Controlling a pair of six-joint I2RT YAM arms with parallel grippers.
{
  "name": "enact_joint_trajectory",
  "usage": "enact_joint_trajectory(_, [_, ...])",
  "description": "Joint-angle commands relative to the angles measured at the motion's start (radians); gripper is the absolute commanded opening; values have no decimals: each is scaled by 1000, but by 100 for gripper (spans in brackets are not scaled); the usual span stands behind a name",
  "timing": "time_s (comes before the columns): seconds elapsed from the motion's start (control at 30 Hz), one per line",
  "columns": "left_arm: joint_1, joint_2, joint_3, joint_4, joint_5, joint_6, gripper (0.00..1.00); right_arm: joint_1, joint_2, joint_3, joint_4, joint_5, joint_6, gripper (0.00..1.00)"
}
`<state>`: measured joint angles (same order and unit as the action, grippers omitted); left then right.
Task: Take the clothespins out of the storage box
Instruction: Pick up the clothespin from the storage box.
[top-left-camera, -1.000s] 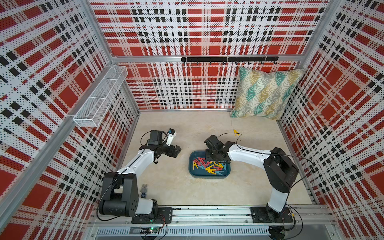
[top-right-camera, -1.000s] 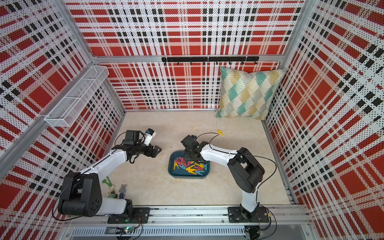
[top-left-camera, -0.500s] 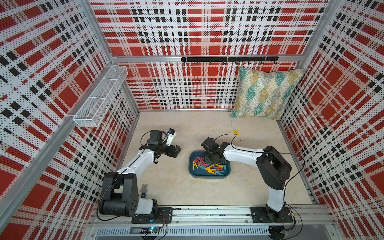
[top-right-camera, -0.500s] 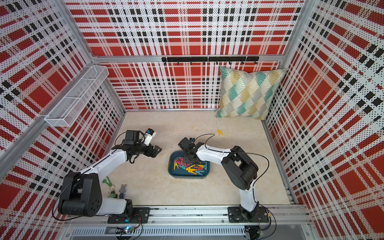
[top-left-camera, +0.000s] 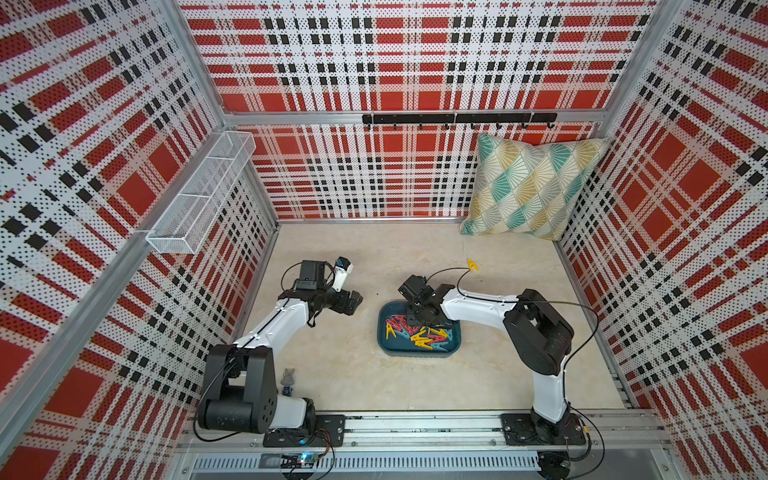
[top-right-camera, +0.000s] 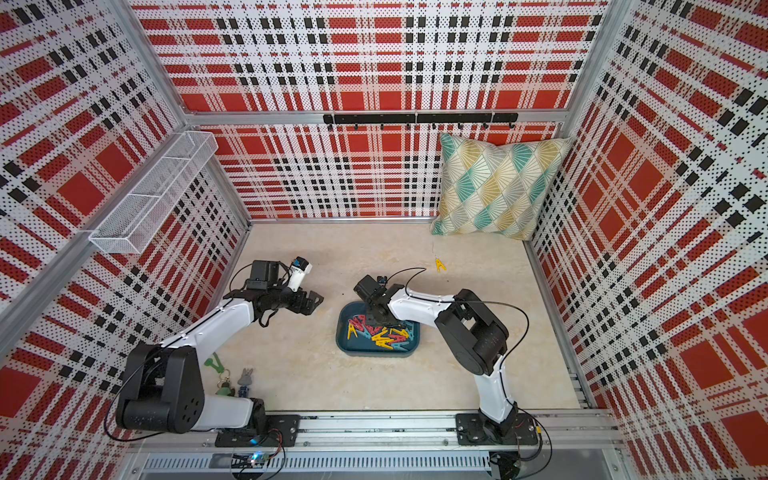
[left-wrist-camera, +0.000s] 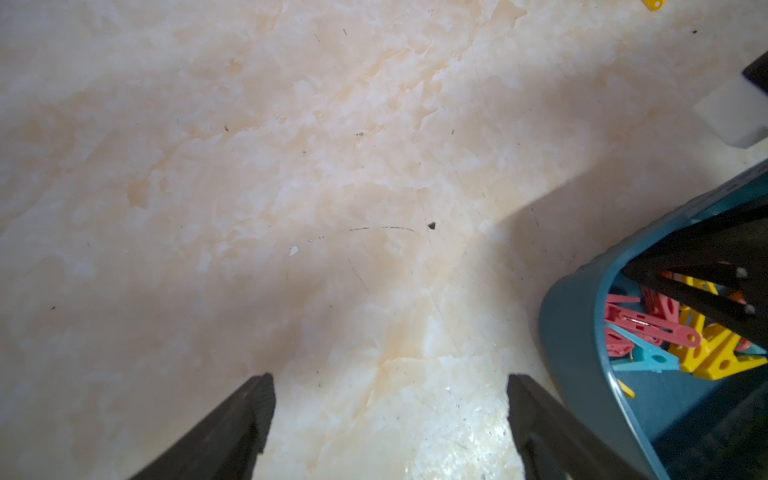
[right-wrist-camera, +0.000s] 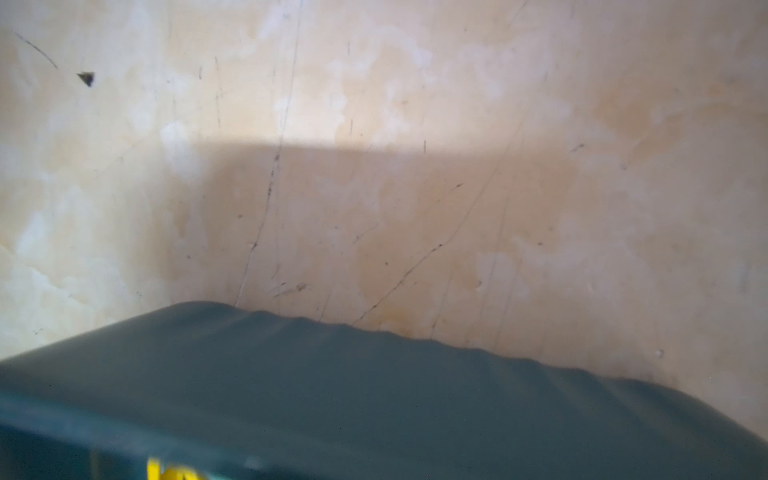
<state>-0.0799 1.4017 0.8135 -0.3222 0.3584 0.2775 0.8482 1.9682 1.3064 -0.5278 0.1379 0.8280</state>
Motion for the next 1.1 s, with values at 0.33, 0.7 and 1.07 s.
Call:
enact_joint_trajectory(0.33, [-4,-6,-11,12,7,8,93,16,42,29,-48,39,5,27])
enact_joint_trajectory(0.7, [-4,-4,-11,13,8,9,93,25,9,37,-55,52,0,13])
enact_joint_trajectory(1.07, [-4,-1,-12,12,5,9,93,49,-117,60,-63,42,-43,4])
